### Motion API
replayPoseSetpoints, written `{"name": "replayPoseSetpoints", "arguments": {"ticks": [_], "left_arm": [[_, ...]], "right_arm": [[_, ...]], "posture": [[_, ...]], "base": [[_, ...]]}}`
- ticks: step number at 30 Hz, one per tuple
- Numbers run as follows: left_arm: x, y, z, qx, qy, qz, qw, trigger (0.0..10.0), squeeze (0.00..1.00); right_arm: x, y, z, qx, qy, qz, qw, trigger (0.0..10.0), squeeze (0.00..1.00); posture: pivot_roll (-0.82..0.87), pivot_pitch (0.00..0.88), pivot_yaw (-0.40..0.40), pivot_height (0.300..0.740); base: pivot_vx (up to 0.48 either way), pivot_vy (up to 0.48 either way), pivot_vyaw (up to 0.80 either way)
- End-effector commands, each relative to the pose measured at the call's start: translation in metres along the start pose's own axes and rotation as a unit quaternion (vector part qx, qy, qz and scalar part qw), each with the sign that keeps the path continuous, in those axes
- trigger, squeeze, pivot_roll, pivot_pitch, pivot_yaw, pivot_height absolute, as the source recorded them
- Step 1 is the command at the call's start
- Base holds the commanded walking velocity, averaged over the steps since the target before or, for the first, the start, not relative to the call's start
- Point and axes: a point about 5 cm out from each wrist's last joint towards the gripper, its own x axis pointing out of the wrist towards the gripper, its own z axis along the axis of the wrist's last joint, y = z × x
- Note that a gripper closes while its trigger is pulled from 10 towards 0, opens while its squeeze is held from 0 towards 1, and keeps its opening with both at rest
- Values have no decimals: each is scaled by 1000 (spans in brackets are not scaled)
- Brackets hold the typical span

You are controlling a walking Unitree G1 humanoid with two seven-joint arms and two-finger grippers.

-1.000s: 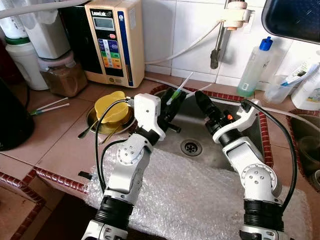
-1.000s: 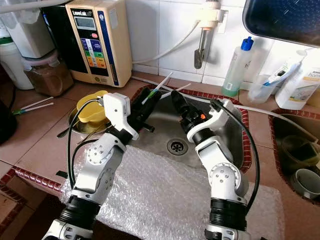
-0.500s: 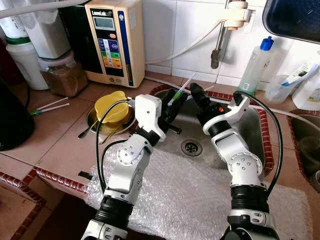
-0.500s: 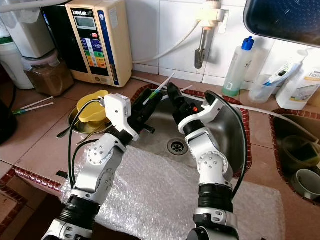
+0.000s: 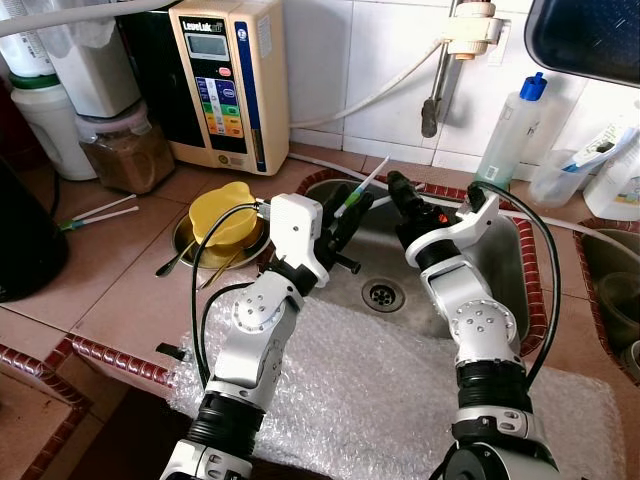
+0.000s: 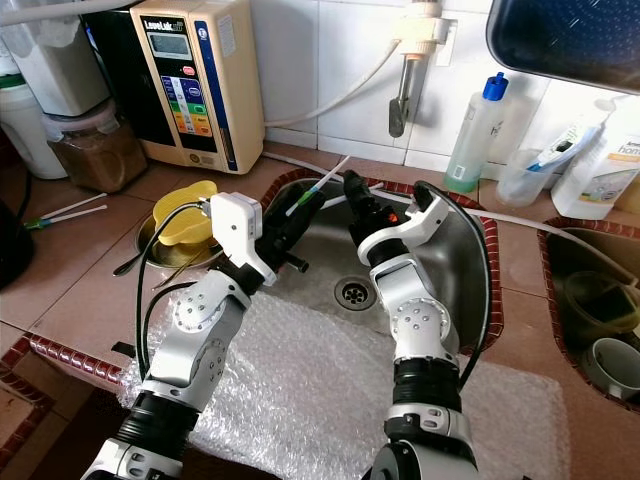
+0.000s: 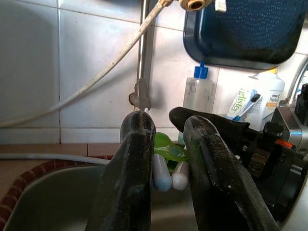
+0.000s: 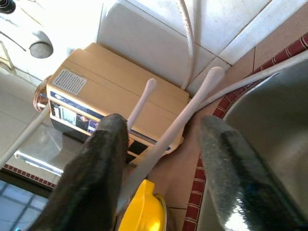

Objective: Kitchen organization

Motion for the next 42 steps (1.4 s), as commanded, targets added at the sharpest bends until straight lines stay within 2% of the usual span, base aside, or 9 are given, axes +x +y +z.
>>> {"name": "replayPoseSetpoints", "arguments": {"ticks": [1,20,21,23,24,26,27,29,42], "left_arm": [[0,0,0,2,-3,-2,1000,0,0],[2,1,0,20,-5,-1,1000,353,0],[2,1,0,22,-4,1,1000,3961,0],[2,2,-2,27,-2,3,1000,4549,0],[2,2,-2,28,0,4,1000,7804,0],[2,3,-3,28,1,5,1000,10000,0],[2,3,-3,26,3,7,1000,10000,851],[1,7,-7,13,11,21,1000,10000,1000],[1,14,-8,22,21,35,999,10000,1000]], "right_arm": [[4,4,0,1,-3,6,1000,0,0],[8,2,4,48,-19,-5,999,0,0],[7,1,4,48,-19,-6,999,0,0],[7,-1,5,52,-22,-10,998,0,0],[7,-1,6,52,-22,-11,998,0,0],[7,-1,6,51,-23,-11,998,0,0],[7,-1,7,51,-24,-12,998,0,0],[7,-3,9,41,-32,-23,998,0,0],[4,-16,24,-45,-79,-86,992,0,0]], "posture": [[45,0,25,740],[42,0,26,740],[41,0,26,740],[42,0,26,740],[42,0,26,740],[41,0,26,740],[41,0,26,740],[42,0,27,740],[49,0,28,740]], "base": [[0,0,0],[0,0,0],[0,0,0],[0,0,0],[0,0,0],[0,0,0],[0,0,0],[0,0,0],[0,0,0]]}}
